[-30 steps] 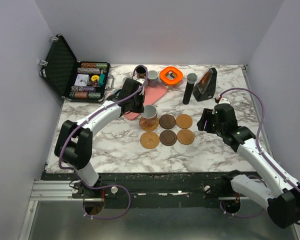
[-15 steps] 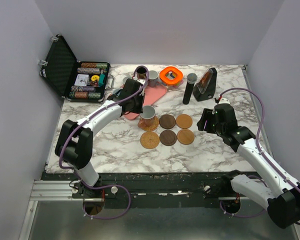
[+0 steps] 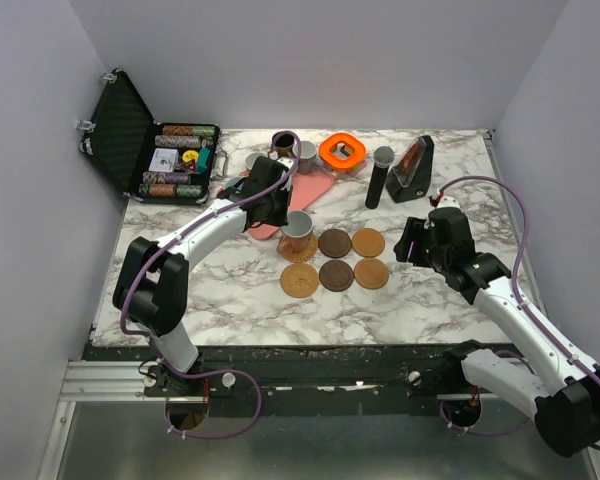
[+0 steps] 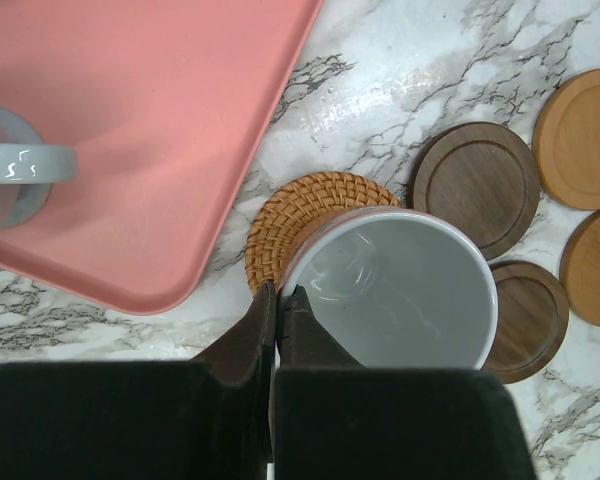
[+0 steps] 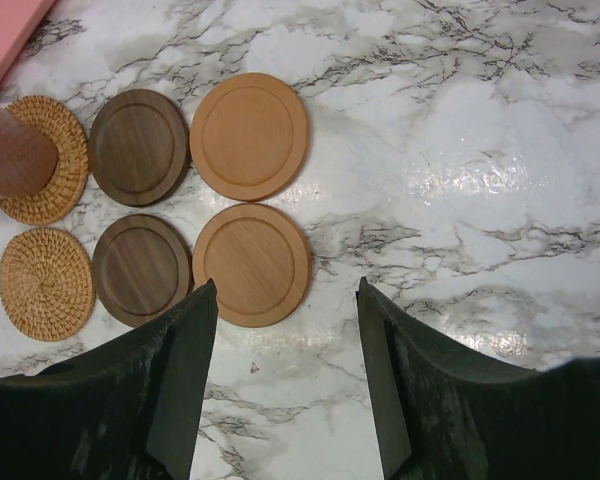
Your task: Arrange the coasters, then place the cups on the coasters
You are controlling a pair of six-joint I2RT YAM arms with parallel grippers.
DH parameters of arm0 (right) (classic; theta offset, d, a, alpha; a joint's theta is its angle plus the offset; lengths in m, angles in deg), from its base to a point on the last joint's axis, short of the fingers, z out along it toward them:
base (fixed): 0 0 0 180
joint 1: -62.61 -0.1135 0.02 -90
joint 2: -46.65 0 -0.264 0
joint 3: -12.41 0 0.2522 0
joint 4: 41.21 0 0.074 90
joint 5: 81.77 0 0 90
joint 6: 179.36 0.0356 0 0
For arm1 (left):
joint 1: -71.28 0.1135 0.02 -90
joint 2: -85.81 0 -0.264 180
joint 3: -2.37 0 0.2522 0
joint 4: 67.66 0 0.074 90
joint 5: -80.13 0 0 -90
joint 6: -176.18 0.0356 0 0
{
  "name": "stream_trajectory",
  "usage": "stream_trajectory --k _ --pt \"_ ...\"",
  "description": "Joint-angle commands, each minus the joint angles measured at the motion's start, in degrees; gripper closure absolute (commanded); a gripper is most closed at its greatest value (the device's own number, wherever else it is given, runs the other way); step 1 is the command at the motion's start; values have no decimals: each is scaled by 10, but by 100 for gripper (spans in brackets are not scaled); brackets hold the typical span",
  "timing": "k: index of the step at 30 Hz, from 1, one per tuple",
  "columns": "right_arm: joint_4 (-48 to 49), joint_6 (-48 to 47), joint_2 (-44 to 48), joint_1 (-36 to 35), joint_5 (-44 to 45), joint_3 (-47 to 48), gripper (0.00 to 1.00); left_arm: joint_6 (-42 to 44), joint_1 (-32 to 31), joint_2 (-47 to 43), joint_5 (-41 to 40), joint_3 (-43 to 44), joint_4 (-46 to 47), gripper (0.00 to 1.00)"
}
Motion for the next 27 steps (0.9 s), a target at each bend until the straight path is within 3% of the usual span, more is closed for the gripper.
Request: stream_trajectory --k 1,10,27 --pt "-8 1 1 -3 7 -6 34 1 -3 4 1 25 11 100" --pt "-7 1 1 -3 8 -6 34 1 -3 7 -1 30 5 97" --pt "-7 0 1 -3 8 -9 32 4 -3 5 -15 32 1 64"
